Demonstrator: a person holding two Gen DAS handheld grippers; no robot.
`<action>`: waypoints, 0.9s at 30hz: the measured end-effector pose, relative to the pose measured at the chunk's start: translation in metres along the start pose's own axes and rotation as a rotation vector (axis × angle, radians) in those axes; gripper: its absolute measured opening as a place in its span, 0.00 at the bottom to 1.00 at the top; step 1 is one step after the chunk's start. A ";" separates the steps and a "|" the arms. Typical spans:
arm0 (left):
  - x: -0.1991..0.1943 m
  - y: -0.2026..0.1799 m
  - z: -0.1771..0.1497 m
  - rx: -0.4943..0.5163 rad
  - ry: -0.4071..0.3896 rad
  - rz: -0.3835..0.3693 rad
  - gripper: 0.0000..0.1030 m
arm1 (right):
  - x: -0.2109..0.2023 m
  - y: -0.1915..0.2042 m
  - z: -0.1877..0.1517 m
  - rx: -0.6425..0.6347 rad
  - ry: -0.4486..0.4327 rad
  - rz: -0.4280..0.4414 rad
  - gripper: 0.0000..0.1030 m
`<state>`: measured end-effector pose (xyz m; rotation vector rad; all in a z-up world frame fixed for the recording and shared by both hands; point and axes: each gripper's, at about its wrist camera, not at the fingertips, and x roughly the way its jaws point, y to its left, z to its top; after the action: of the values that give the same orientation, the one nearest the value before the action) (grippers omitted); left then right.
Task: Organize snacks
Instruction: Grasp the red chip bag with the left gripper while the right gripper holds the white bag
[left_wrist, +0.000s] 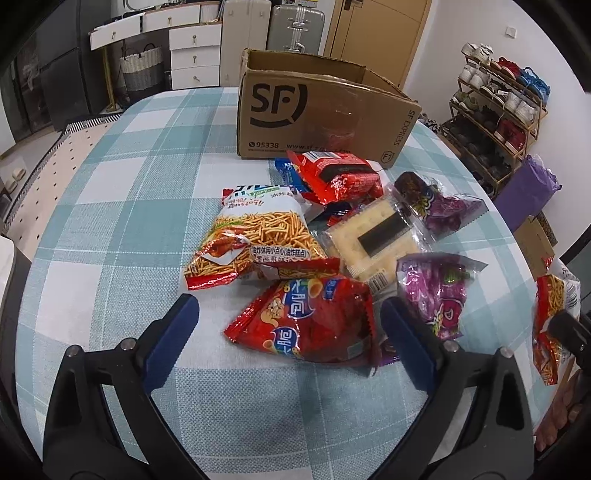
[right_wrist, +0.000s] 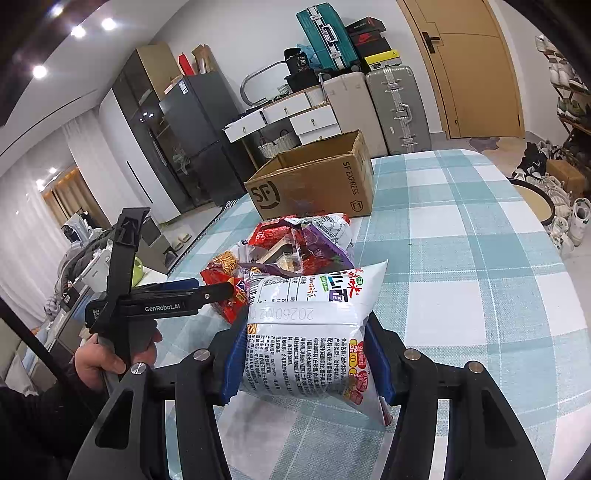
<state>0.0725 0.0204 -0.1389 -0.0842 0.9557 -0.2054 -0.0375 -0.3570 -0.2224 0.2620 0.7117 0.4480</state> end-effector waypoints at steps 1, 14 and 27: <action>0.002 0.000 0.000 -0.002 0.006 -0.004 0.94 | 0.000 0.000 0.000 0.001 -0.001 -0.002 0.55; 0.015 -0.001 -0.002 -0.007 0.049 -0.093 0.67 | 0.000 -0.001 -0.001 0.008 0.002 -0.002 0.55; -0.002 -0.005 -0.013 0.027 0.021 -0.163 0.42 | -0.001 0.007 -0.004 -0.004 -0.001 0.002 0.55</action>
<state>0.0601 0.0160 -0.1443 -0.1354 0.9678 -0.3696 -0.0434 -0.3512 -0.2221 0.2596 0.7092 0.4509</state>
